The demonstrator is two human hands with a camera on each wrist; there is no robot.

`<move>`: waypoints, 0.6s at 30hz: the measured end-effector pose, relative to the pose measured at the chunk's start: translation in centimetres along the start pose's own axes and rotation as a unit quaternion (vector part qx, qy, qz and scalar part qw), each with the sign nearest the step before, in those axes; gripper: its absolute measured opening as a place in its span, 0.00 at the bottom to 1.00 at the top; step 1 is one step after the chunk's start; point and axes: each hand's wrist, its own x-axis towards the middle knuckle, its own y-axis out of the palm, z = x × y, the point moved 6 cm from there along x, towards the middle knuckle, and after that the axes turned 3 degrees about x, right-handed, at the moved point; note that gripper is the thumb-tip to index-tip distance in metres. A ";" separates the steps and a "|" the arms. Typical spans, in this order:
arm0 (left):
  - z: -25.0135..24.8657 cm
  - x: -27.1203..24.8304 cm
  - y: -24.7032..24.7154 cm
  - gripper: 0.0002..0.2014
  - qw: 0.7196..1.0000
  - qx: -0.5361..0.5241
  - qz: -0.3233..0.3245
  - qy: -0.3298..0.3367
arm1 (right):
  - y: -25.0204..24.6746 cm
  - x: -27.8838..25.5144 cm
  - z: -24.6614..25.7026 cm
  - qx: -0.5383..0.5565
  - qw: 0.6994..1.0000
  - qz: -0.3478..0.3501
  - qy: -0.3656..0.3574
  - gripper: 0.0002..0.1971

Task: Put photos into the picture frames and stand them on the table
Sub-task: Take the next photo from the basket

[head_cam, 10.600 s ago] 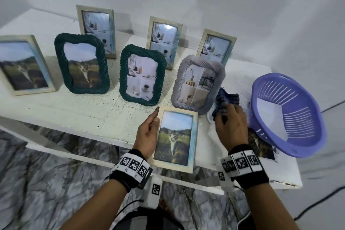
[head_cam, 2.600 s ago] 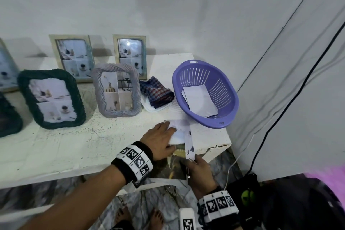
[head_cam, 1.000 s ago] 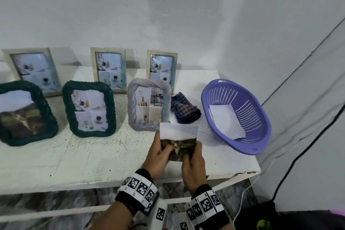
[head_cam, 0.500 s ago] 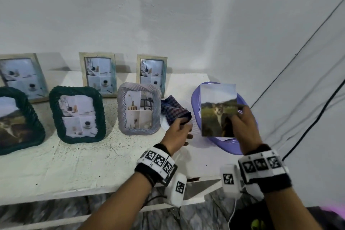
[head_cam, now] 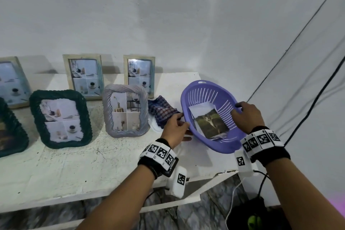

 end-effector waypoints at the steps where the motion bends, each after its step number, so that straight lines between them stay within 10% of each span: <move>1: -0.1 0.0 0.0 0.19 1.000 0.004 -0.003 0.005 | 0.0 -0.1 -0.5 -0.032 0.999 0.006 0.012 0.22; 18: -1.8 2.0 -1.1 0.14 0.996 0.065 -0.047 0.042 | 0.1 -0.6 -1.2 0.043 0.997 0.059 -0.037 0.23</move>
